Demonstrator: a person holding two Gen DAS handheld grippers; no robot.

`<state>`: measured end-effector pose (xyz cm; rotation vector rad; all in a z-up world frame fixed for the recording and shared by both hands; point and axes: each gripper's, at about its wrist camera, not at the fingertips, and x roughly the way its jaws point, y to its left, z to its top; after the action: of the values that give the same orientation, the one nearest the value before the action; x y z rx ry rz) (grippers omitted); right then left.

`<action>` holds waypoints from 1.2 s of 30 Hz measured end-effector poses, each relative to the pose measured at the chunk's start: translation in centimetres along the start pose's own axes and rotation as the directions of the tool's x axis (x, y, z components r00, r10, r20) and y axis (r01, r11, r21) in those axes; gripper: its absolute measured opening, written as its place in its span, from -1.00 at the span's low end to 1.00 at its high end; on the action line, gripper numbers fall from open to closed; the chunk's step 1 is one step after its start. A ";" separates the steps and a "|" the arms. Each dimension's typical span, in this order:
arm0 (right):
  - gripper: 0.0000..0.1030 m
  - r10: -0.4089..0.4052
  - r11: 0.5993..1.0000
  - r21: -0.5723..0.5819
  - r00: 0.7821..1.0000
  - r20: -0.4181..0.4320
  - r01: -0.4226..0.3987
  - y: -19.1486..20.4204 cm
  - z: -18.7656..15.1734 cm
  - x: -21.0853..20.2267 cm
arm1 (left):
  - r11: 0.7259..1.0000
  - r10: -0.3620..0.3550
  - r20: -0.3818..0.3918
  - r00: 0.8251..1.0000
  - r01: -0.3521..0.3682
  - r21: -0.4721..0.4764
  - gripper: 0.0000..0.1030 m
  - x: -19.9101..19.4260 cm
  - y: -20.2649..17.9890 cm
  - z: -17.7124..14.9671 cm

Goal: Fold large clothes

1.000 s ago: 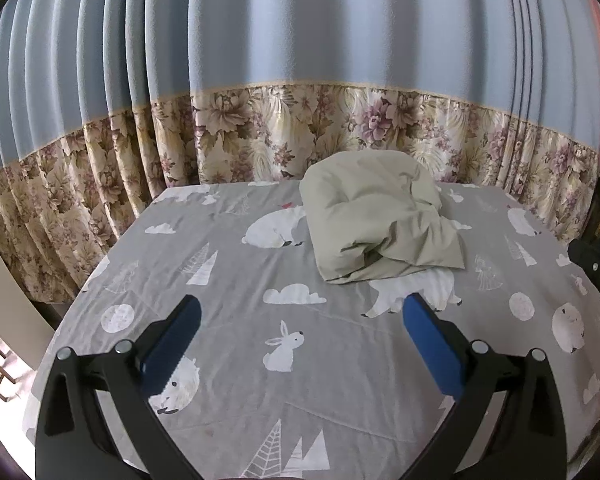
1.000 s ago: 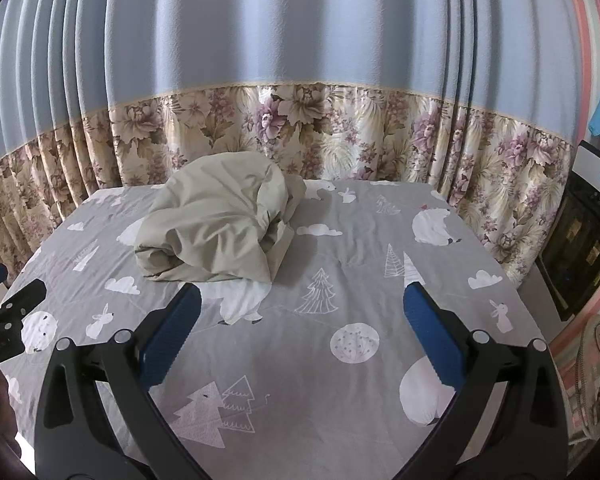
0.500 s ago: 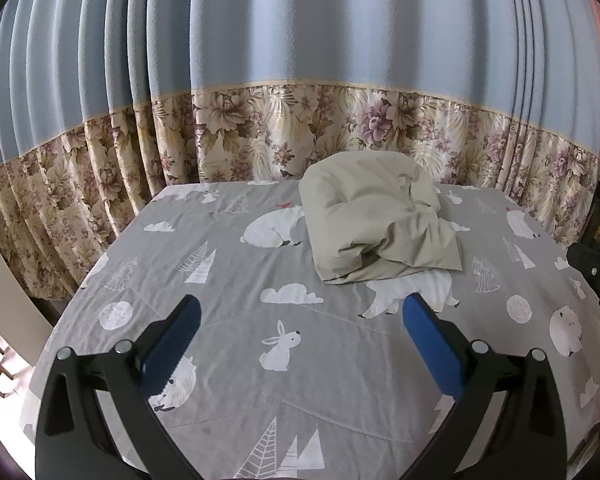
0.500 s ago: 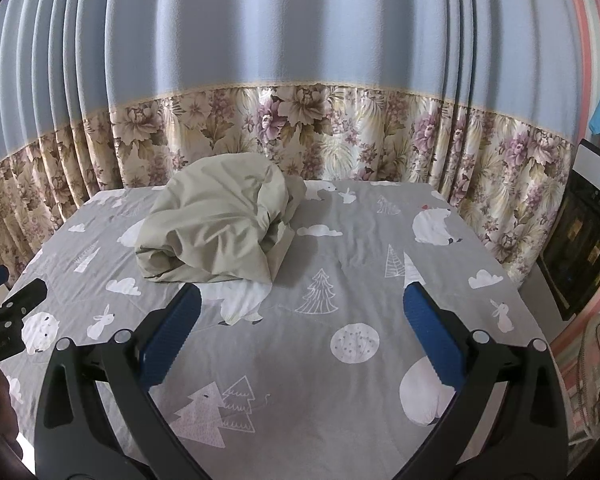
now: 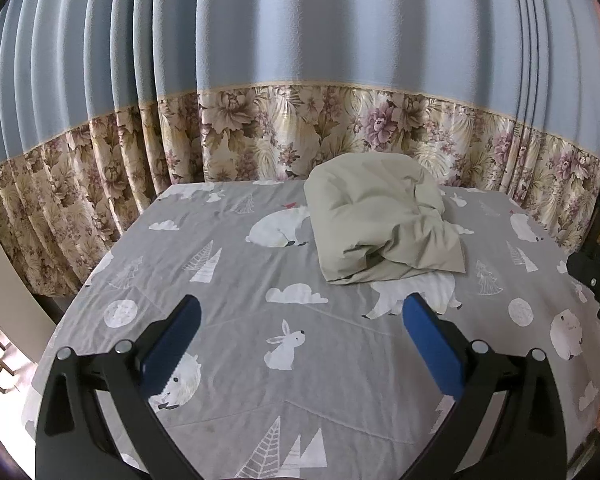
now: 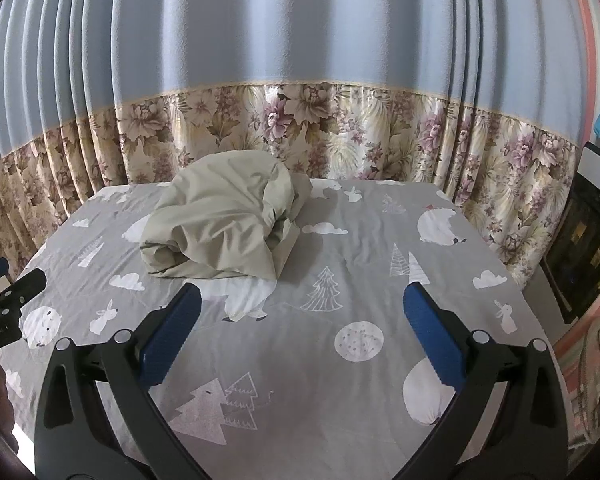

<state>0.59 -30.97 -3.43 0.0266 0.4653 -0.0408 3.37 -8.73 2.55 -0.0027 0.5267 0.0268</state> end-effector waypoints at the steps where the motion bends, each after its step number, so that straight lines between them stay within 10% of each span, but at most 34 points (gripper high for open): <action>1: 0.94 0.002 1.000 -0.001 1.000 -0.001 -0.002 0.0 0.0 0.0 | 1.000 0.001 0.000 1.000 -0.001 -0.002 0.96 -0.1 -0.1 0.0; 36: 0.94 0.005 1.000 -0.003 1.000 0.001 -0.004 -0.1 -0.1 0.2 | 0.999 0.046 0.007 0.999 -0.046 0.005 0.96 0.1 -0.9 -0.1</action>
<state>0.75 -31.03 -3.64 0.0249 0.4646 -0.0357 3.43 -9.59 2.42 0.0145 0.5197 0.0705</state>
